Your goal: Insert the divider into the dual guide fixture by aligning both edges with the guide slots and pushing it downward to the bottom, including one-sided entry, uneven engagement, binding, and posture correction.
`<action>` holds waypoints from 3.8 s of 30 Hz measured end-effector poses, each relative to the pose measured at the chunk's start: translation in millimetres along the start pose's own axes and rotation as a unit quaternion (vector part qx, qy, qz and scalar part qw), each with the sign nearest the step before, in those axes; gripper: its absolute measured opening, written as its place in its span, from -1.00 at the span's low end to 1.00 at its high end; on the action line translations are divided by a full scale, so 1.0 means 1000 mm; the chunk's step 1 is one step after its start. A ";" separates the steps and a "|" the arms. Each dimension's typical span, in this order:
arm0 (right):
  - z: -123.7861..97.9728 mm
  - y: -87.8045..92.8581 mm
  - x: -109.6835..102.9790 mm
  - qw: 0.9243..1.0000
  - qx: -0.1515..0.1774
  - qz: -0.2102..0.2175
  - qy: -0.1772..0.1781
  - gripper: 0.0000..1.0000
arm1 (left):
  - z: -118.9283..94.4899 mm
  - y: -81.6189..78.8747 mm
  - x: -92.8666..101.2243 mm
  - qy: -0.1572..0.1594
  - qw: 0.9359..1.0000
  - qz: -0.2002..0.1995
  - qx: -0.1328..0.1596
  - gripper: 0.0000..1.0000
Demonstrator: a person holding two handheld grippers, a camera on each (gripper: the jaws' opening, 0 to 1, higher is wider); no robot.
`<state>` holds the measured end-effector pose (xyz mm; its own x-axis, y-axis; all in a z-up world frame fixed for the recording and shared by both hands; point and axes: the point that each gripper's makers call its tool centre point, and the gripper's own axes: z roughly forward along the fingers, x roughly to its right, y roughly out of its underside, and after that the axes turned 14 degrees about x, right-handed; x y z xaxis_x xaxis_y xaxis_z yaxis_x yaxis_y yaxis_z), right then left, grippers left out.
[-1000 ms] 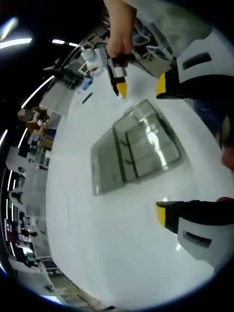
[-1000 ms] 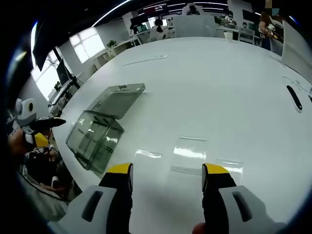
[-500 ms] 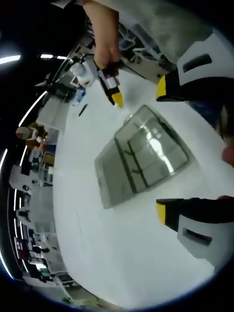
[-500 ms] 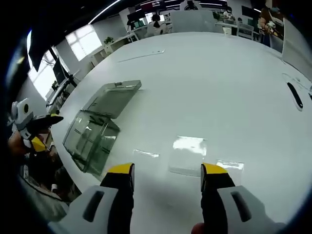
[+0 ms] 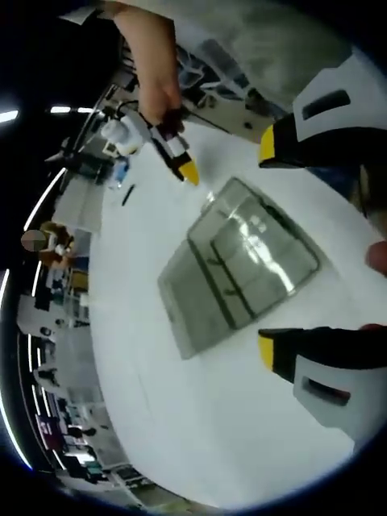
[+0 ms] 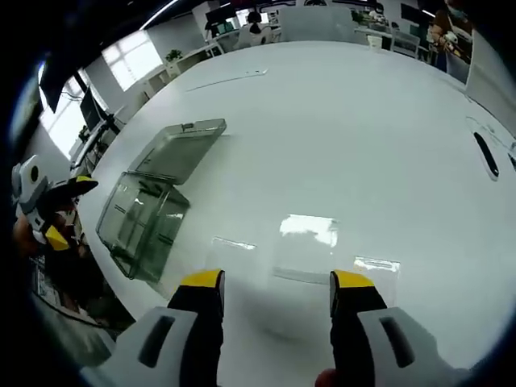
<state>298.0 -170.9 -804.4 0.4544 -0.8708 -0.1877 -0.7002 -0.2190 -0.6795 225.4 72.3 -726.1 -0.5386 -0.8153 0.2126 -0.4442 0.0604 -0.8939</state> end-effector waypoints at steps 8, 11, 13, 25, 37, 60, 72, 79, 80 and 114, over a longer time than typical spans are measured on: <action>0.000 -0.003 0.005 1.000 -0.007 0.001 0.006 -0.03 | 0.003 0.001 0.005 0.010 1.000 0.017 -0.005 0.56; 0.000 -0.001 0.008 1.000 -0.015 0.000 0.010 -0.04 | 0.004 0.001 0.007 0.012 1.000 0.023 -0.007 0.55; 0.001 0.000 0.009 1.000 -0.016 0.004 0.009 -0.04 | 0.005 0.000 0.009 0.015 1.000 0.026 -0.007 0.53; 0.003 0.003 0.013 0.999 -0.031 0.002 0.010 -0.12 | 0.009 0.002 0.017 0.021 0.999 0.042 -0.011 0.48; 0.003 0.007 0.018 0.999 -0.048 0.000 0.024 -0.17 | 0.019 -0.002 0.022 0.027 0.998 0.050 -0.010 0.46; 0.008 0.007 0.015 0.996 -0.072 -0.006 0.048 -0.25 | 0.017 0.000 0.023 0.023 0.999 0.042 -0.009 0.38; 0.009 0.008 0.016 0.994 -0.087 -0.028 0.057 -0.30 | 0.017 0.000 0.032 0.051 0.997 0.059 -0.013 0.40; 0.010 0.008 0.017 0.993 -0.092 -0.031 0.066 -0.32 | 0.017 0.000 0.029 0.051 0.997 0.057 -0.013 0.40; 0.010 0.009 0.017 0.993 -0.095 -0.036 0.067 -0.33 | 0.017 0.000 0.028 0.051 0.997 0.057 -0.013 0.40; 0.011 0.008 0.019 0.990 -0.103 -0.059 0.072 -0.43 | 0.023 -0.002 0.031 0.059 0.996 0.063 -0.015 0.39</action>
<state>307.1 -184.9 -821.0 0.4666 -0.8845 -0.0027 -0.7510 -0.3945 -0.5296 226.2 33.1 -726.7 -0.6713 -0.7265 0.1469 -0.3885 0.1762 -0.9044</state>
